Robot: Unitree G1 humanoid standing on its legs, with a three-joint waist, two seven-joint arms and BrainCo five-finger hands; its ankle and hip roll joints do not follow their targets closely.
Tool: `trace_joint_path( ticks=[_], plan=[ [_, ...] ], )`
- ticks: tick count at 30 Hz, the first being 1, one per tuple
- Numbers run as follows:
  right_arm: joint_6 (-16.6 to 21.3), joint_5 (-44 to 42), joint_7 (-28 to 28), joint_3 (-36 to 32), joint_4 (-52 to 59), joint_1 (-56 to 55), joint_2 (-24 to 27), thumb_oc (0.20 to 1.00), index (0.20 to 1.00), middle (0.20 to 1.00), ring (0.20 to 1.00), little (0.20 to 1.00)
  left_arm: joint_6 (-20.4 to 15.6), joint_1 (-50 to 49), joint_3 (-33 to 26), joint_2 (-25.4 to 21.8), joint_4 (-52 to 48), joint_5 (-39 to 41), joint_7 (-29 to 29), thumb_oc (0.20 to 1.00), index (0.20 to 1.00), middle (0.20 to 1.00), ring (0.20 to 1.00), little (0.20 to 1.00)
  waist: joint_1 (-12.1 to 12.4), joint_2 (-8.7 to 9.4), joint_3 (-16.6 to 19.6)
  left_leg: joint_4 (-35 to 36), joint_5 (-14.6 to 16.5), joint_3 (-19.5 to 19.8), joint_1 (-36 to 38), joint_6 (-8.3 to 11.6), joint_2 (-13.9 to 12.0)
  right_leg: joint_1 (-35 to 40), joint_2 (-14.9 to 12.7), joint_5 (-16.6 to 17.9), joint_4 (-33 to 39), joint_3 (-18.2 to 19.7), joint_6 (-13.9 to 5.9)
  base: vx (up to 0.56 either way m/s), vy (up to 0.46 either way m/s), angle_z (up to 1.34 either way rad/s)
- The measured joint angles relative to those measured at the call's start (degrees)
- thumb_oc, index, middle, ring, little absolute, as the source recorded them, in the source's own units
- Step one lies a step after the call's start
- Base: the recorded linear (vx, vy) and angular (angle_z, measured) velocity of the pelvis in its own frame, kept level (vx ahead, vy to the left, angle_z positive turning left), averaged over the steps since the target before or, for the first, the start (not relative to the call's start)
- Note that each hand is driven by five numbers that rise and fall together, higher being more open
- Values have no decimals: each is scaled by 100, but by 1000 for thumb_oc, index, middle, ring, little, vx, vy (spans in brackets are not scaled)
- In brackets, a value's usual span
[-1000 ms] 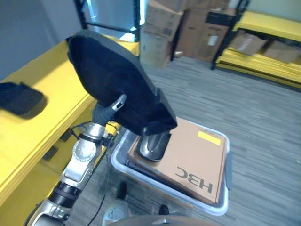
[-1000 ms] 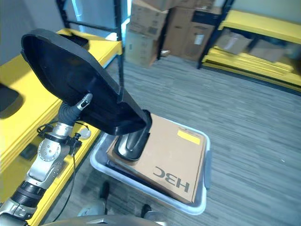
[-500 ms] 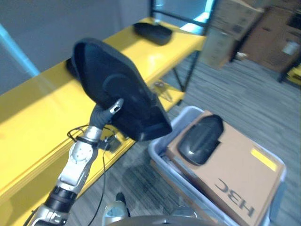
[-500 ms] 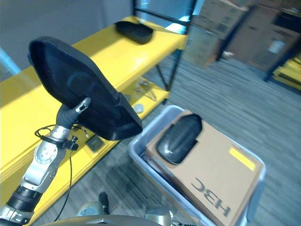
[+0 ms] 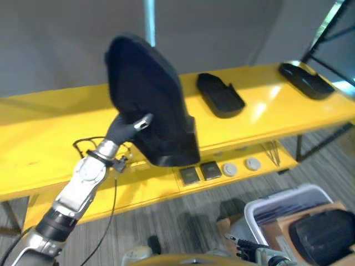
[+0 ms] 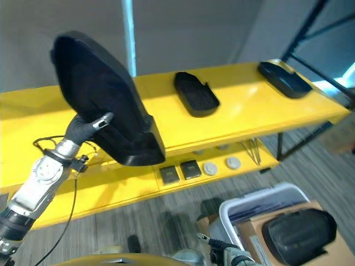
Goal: Move parts from the plastic box to the shelf.
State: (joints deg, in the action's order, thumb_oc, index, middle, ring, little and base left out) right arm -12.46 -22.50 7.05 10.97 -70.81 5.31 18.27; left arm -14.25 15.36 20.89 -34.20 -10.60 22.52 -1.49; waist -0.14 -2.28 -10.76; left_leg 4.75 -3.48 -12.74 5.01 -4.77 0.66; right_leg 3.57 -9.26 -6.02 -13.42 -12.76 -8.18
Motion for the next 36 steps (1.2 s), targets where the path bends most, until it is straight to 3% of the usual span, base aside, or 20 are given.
trace_joint_path(
  ticks=[1,3,4,5,8,9,10,11,12,13,14,15,17,18,20,23,24,29,32,36],
  plan=[
    [15,-28,1,10,42,24,-6,1000,1000,1000,1000,1000,30,-89,0,18,84,3,2,200,200,200,200,200,39,31,19,33,40,93,-2,38,125,-356,307,-45,120,151,80,156,-75,143],
    [4,-72,39,-18,-15,-72,-4,1000,1000,1000,1000,1000,51,-438,-20,67,45,-16,9,200,200,200,200,200,33,33,139,34,160,188,-9,16,430,-824,635,103,353,295,299,139,-193,86],
    [-25,-71,48,-62,-30,-80,7,1000,1000,1000,1000,1000,75,-556,-12,118,36,-25,9,200,200,200,200,200,-17,-20,195,33,158,206,9,23,498,-832,668,316,428,444,486,114,-255,83],
    [-117,-71,53,-46,-63,-130,2,1000,1000,1000,1000,1000,135,-643,-32,144,6,-28,31,200,200,200,200,200,8,-116,282,16,159,221,48,19,503,-779,663,395,455,426,489,157,-309,43],
    [-201,-57,267,-50,-136,-165,-127,1000,1000,1000,1000,1000,422,-761,-386,69,20,-33,329,200,200,200,200,200,80,-16,384,-7,246,131,196,156,369,-618,674,440,589,94,561,121,-234,-15],
    [-242,41,286,-44,-218,-144,-189,1000,1000,1000,1000,1000,492,-1062,-570,55,19,-154,433,200,200,200,200,200,97,99,404,-506,373,36,87,398,318,-591,752,289,465,159,871,2,-120,-22],
    [-223,182,311,-43,-318,-174,-275,1000,1000,1000,1000,1000,588,-1066,-597,-26,90,-305,490,200,200,200,200,200,174,364,335,-2000,503,101,-674,573,364,-775,599,213,214,273,1099,-6,-17,-10],
    [-225,266,374,-46,-486,-144,-267,1000,1000,1000,1000,1000,665,-1029,-581,-92,179,-411,496,200,200,200,200,200,213,462,250,-3221,352,257,-1324,782,338,-781,476,219,156,391,1133,46,62,-6],
    [-241,413,434,57,-581,-154,-162,1000,1000,1000,1000,1000,754,-1069,-546,-145,311,-529,497,200,200,200,200,200,307,463,199,-3736,487,432,-1763,830,208,-664,461,255,299,477,1081,95,123,-23],
    [-218,529,458,174,-666,-161,-49,1000,1000,1000,1000,1000,832,-1082,-540,-240,459,-603,478,200,200,200,200,200,345,405,189,-3336,597,536,-1791,853,7,-546,515,323,471,486,1036,120,161,-42],
    [-202,554,465,205,-659,-157,83,1000,1000,1000,1000,1000,951,-1082,-579,-311,551,-690,481,200,200,200,200,200,300,314,160,-2620,556,512,-1651,846,-293,-431,596,349,567,451,1014,157,230,-51],
    [-142,459,463,196,-619,-176,324,1000,1000,1000,1000,1000,1071,-1070,-714,-302,617,-707,466,200,200,200,200,200,81,106,142,-1287,289,496,-1118,993,-855,-126,727,381,804,421,965,299,375,-38],
    [-191,380,459,144,-515,-207,471,1000,1000,1000,1000,1000,1203,-795,-720,-298,702,-672,407,200,200,200,200,200,-230,-52,157,-563,0,475,-712,1084,-1134,61,749,463,1005,488,838,295,318,-15],
    [-271,385,438,67,-377,-265,475,1000,1000,1000,1000,1000,1306,-601,-711,-286,848,-569,337,200,200,200,200,200,-240,-48,141,-340,-19,421,-593,1058,-1158,45,743,431,1014,486,888,151,110,-1],
    [-290,387,417,-63,-308,-326,556,1000,1000,1000,1000,1000,1516,-226,-727,-206,1209,-343,324,200,200,200,200,200,-358,-145,141,-43,-71,319,-287,1087,-1114,45,715,502,1075,626,782,168,98,-24],
    [-315,537,502,-100,-180,-486,612,1000,1000,1000,1000,1000,1918,69,-746,-68,1527,296,206,200,200,200,200,200,-537,-562,145,15,-350,203,268,963,-937,142,812,699,1318,707,642,134,79,-24],
    [-323,732,518,-44,-141,-564,540,1000,1000,1000,1000,1000,2013,149,-745,43,1636,495,172,200,200,200,200,200,-649,-632,104,-2,-113,92,305,1077,-939,174,815,706,1335,709,580,72,54,-4],
    [-349,1183,487,231,62,-706,251,1000,1000,1000,1000,1000,2551,405,-1029,100,2191,1721,57,200,200,200,200,200,-685,-229,-93,-1,-11,19,262,841,-451,240,311,1013,1849,759,242,50,46,-7],
    [-413,1124,490,199,64,-672,273,1000,1000,1000,1000,1000,2760,531,-1192,99,2690,2063,-62,200,200,200,200,200,-761,-259,-116,33,18,1,223,800,-361,208,210,1014,1850,782,180,16,57,-1],
    [-412,1101,491,182,185,-624,411,1000,1000,1000,1000,1000,3044,733,-1375,21,3211,2165,-263,200,200,200,200,200,-787,-443,-177,34,0,-45,96,775,-360,47,221,1094,1850,886,170,-23,71,-12]
  ],
)
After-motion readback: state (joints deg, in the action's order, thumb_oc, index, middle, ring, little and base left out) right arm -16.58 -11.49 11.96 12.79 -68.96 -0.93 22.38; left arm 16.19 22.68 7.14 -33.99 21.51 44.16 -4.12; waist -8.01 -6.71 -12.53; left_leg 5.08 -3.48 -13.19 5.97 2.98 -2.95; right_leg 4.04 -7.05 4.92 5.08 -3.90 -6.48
